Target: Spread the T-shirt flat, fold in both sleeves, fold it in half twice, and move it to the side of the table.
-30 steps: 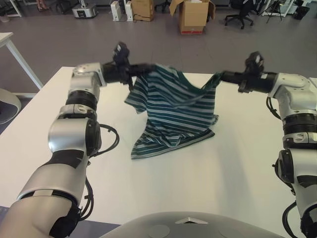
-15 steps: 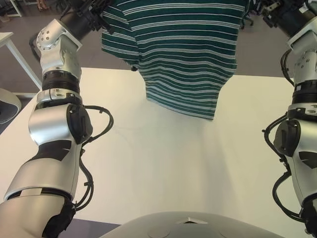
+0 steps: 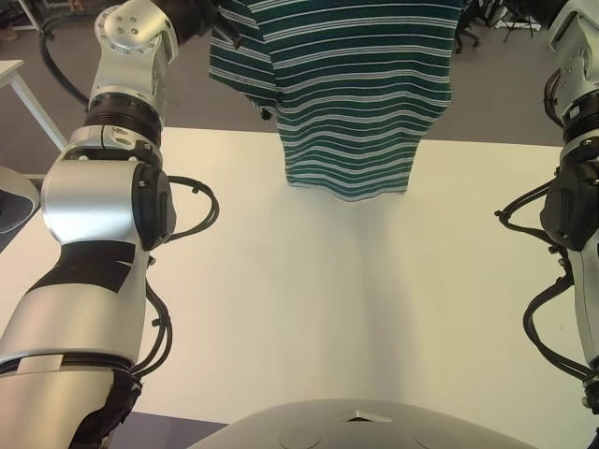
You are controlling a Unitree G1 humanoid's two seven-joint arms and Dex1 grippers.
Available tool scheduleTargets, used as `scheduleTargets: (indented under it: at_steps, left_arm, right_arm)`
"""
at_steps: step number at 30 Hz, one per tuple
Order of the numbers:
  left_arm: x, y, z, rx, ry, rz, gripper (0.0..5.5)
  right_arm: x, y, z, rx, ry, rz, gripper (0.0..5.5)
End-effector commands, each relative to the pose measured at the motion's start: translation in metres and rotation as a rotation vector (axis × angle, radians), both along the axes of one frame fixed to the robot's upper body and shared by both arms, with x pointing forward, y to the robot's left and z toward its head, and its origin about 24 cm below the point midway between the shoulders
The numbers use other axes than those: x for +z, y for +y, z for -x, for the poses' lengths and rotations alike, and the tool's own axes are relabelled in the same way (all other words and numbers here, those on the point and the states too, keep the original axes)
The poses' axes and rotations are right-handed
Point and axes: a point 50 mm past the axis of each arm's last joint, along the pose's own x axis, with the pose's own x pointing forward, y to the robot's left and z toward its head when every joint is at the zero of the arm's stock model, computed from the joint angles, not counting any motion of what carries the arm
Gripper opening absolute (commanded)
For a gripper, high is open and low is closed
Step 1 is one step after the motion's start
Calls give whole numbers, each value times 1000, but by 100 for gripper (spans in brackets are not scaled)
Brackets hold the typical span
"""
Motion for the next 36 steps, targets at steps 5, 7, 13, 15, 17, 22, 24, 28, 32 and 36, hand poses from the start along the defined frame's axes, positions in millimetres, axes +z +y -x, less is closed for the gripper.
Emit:
scheduleTargets:
  at_steps: [5,7,13,15,17,22,24,28,32,36]
  left_arm:
    - [-32,3,22,-498,163,-291,3]
    - [-57,17,32,-644,355,-417,3]
    - [-75,48,76,-762,696,-457,3]
    - [-97,38,94,-856,796,-498,3]
    - [-125,24,114,-970,891,-555,3]
    - [-195,11,183,-1208,1123,-675,3]
    - [-208,14,194,-1213,1136,-711,3]
    - [-237,25,207,-1157,1029,-845,3]
    - [-259,15,238,-1186,942,-804,3]
    - [-272,22,251,-1153,953,-835,88]
  right_arm:
    - [-27,-11,22,381,195,219,0]
    - [-38,-19,41,567,343,264,0]
    - [-59,-26,107,820,747,307,0]
    - [-84,-19,126,897,904,317,0]
    - [-116,-13,145,957,1061,333,0]
    - [-183,0,185,1029,1303,305,0]
    - [-201,8,198,1029,1337,292,0]
    - [-240,10,236,961,1473,330,0]
    - [-260,8,266,880,1605,337,0]
    - [-258,13,271,886,1639,282,53]
